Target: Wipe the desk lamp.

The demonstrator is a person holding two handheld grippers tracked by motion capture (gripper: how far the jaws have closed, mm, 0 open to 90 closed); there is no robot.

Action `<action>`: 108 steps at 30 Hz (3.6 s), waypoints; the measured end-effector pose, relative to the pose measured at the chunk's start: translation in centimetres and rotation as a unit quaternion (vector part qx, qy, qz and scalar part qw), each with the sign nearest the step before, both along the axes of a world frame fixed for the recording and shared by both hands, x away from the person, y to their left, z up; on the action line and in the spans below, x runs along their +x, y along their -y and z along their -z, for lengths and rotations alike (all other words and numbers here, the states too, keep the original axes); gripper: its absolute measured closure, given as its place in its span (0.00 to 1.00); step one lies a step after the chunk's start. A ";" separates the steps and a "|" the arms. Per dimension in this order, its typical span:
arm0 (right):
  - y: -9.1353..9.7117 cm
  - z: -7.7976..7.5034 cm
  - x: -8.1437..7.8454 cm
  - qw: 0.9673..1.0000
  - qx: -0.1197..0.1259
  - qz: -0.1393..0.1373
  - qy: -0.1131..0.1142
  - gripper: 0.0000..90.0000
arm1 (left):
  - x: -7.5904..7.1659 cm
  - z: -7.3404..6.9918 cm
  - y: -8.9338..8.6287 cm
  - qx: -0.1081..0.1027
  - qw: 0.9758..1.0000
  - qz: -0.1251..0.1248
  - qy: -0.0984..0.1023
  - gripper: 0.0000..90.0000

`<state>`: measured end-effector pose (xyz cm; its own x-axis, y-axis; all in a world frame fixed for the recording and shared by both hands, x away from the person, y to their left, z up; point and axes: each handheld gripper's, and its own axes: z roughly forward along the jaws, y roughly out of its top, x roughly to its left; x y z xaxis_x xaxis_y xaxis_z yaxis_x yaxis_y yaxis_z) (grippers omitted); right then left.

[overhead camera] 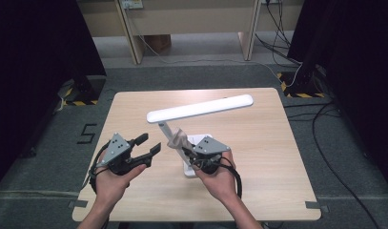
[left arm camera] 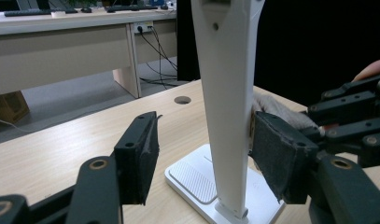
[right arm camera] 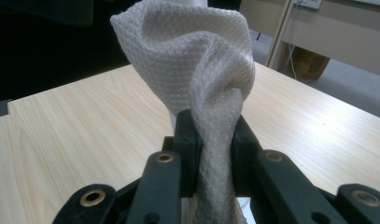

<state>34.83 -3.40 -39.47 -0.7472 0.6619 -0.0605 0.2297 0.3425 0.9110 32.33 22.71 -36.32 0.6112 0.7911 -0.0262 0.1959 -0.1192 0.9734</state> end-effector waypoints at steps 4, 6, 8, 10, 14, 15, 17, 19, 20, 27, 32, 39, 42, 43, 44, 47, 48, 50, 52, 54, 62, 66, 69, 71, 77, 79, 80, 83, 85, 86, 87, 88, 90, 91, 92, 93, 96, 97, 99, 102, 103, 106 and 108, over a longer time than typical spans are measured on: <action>0.1 0.4 0.0 1.000 -0.007 -0.003 0.002 0.86 | 0.0 -0.2 0.1 -0.012 1.000 0.003 0.003 0.45; 0.1 0.5 -0.1 1.000 -0.005 0.000 -0.003 0.86 | 0.0 -0.3 0.2 -0.017 1.000 0.005 0.001 0.45; 0.1 0.7 0.0 1.000 -0.006 -0.001 -0.003 0.86 | 0.1 -0.3 0.3 -0.024 1.000 0.007 0.000 0.45; 0.1 0.8 -0.1 1.000 -0.007 0.000 -0.008 0.86 | 0.1 -0.4 0.5 -0.030 0.999 0.010 -0.001 0.45; 0.1 1.0 -0.1 1.000 -0.009 0.001 -0.010 0.86 | 0.4 -0.7 0.8 -0.040 0.999 0.017 0.001 0.45; 0.1 1.1 -0.1 1.000 -0.008 0.000 -0.010 0.86 | 0.5 -0.8 0.9 -0.043 0.999 0.017 0.002 0.45; 0.2 1.2 -0.1 1.000 -0.010 0.002 -0.010 0.86 | 0.7 -0.9 1.1 -0.048 0.999 0.014 0.004 0.45; 0.1 1.3 -0.1 1.000 -0.009 0.003 -0.012 0.86 | 1.0 -0.8 1.3 -0.054 0.998 0.014 0.002 0.45; 0.1 1.3 -0.1 1.000 -0.009 0.002 -0.011 0.86 | 1.1 -0.7 1.4 -0.055 0.998 0.013 0.001 0.45; 0.2 1.6 -0.1 1.000 -0.010 0.002 -0.014 0.86 | 2.0 0.0 2.3 -0.070 0.997 0.012 -0.008 0.45; 0.3 1.7 -0.2 1.000 -0.010 0.004 -0.017 0.86 | 2.5 0.0 2.7 -0.078 0.997 0.007 -0.006 0.47; 0.3 1.8 -0.1 1.000 -0.014 0.002 -0.016 0.86 | 3.0 -0.2 3.5 -0.076 0.997 0.004 0.003 0.49; 0.2 1.8 -0.1 1.000 -0.014 0.001 -0.017 0.86 | 3.1 -0.4 3.7 -0.072 0.997 0.001 0.010 0.53; 0.2 1.9 -0.1 1.000 -0.013 0.002 -0.020 0.86 | 3.1 -0.5 3.8 -0.070 0.997 0.000 0.013 0.54; 0.2 1.9 -0.1 1.000 -0.013 0.001 -0.019 0.86 | 3.1 -0.5 4.0 -0.068 0.998 -0.002 0.015 0.55; 0.3 2.0 -0.1 1.000 -0.014 0.001 -0.022 0.86 | 3.1 -0.5 4.2 -0.067 0.998 -0.004 0.016 0.56; 0.3 2.0 -0.1 1.000 -0.016 0.001 -0.022 0.86 | 3.2 -0.5 4.2 -0.066 0.998 -0.006 0.017 0.57; 0.3 2.1 0.0 1.000 -0.016 0.000 -0.021 0.86 | 3.1 -0.5 4.2 -0.065 0.998 -0.011 0.017 0.59; 0.3 2.3 0.0 1.000 -0.019 0.001 -0.023 0.86 | 3.1 -0.6 4.3 -0.067 0.998 -0.015 0.017 0.62; 0.4 2.4 0.0 1.000 -0.020 0.001 -0.024 0.86 | 3.1 -0.6 4.3 -0.066 0.998 -0.018 0.016 0.64; 0.5 3.0 0.4 0.999 -0.023 0.003 -0.032 0.86 | 3.1 -0.6 4.5 -0.065 0.997 -0.027 0.015 0.66; 0.6 3.1 0.5 0.999 -0.025 0.004 -0.033 0.86 | 3.2 -0.6 4.5 -0.071 0.997 -0.027 0.012 0.64; 0.6 3.1 0.5 0.999 -0.028 0.003 -0.030 0.86 | 3.3 -0.5 4.7 -0.070 0.997 -0.026 0.011 0.62; 0.6 3.1 0.5 0.999 -0.027 0.002 -0.029 0.86 | 3.4 -0.4 4.8 -0.067 0.997 -0.027 0.011 0.62; 0.6 3.1 0.6 0.999 -0.028 0.001 -0.033 0.86 | 3.4 -0.4 5.0 -0.059 0.998 -0.032 0.015 0.63; 0.6 3.2 0.6 0.999 -0.026 0.000 -0.032 0.86 | 3.4 -0.3 5.0 -0.059 0.998 -0.033 0.014 0.63; 0.6 3.2 0.6 0.999 -0.028 -0.001 -0.032 0.86 | 3.4 -0.3 5.0 -0.058 0.998 -0.034 0.015 0.63; 0.6 3.3 0.7 0.999 -0.030 0.002 -0.036 0.86 | 3.4 -0.3 5.1 -0.058 0.998 -0.036 0.017 0.64; 0.6 3.3 0.7 0.999 -0.031 0.000 -0.035 0.86 | 3.4 -0.3 5.1 -0.058 0.997 -0.038 0.017 0.65; 0.6 3.4 0.7 0.999 -0.032 0.001 -0.037 0.86 | 3.4 -0.2 5.2 -0.057 0.997 -0.039 0.018 0.65; 0.6 3.5 0.7 0.999 -0.030 -0.001 -0.037 0.86 | 3.4 -0.2 5.2 -0.058 0.997 -0.039 0.017 0.65; 0.6 3.5 0.7 0.999 -0.032 -0.002 -0.038 0.86 | 3.4 -0.2 5.2 -0.058 0.997 -0.039 0.017 0.65; 0.6 3.8 0.8 0.999 -0.031 -0.002 -0.041 0.86 | 3.4 -0.2 5.2 -0.057 0.997 -0.040 0.018 0.65; 0.6 3.9 0.8 0.999 -0.031 -0.002 -0.043 0.86 | 3.4 -0.2 5.1 -0.057 0.997 -0.040 0.018 0.65; 0.5 4.0 0.8 0.998 -0.030 -0.002 -0.047 0.86 | 3.3 -0.2 5.1 -0.058 0.997 -0.041 0.018 0.66; 0.5 4.2 0.9 0.998 -0.031 -0.003 -0.047 0.86 | 3.3 -0.2 5.1 -0.059 0.997 -0.042 0.018 0.66; 0.5 4.5 0.9 0.998 -0.033 -0.002 -0.053 0.86 | 3.3 -0.1 5.2 -0.061 0.997 -0.044 0.019 0.67; 0.5 4.6 0.9 0.998 -0.032 -0.001 -0.055 0.86 | 3.3 -0.2 5.2 -0.060 0.997 -0.045 0.019 0.67; 0.5 4.8 1.0 0.998 -0.034 -0.001 -0.055 0.86 | 3.3 -0.2 5.2 -0.057 0.997 -0.044 0.017 0.67; 0.5 5.2 1.2 0.997 -0.035 -0.001 -0.062 0.86 | 3.3 -0.2 5.1 -0.057 0.997 -0.044 0.014 0.67; 0.5 5.3 1.2 0.997 -0.035 0.000 -0.064 0.86 | 3.2 -0.2 5.1 -0.059 0.997 -0.045 0.014 0.67; 0.6 5.7 1.3 0.997 -0.035 0.002 -0.069 0.86 | 3.3 -0.2 5.2 -0.059 0.997 -0.046 0.015 0.67; 0.6 6.0 1.4 0.997 -0.037 0.001 -0.071 0.86 | 3.3 -0.2 5.2 -0.062 0.997 -0.048 0.011 0.67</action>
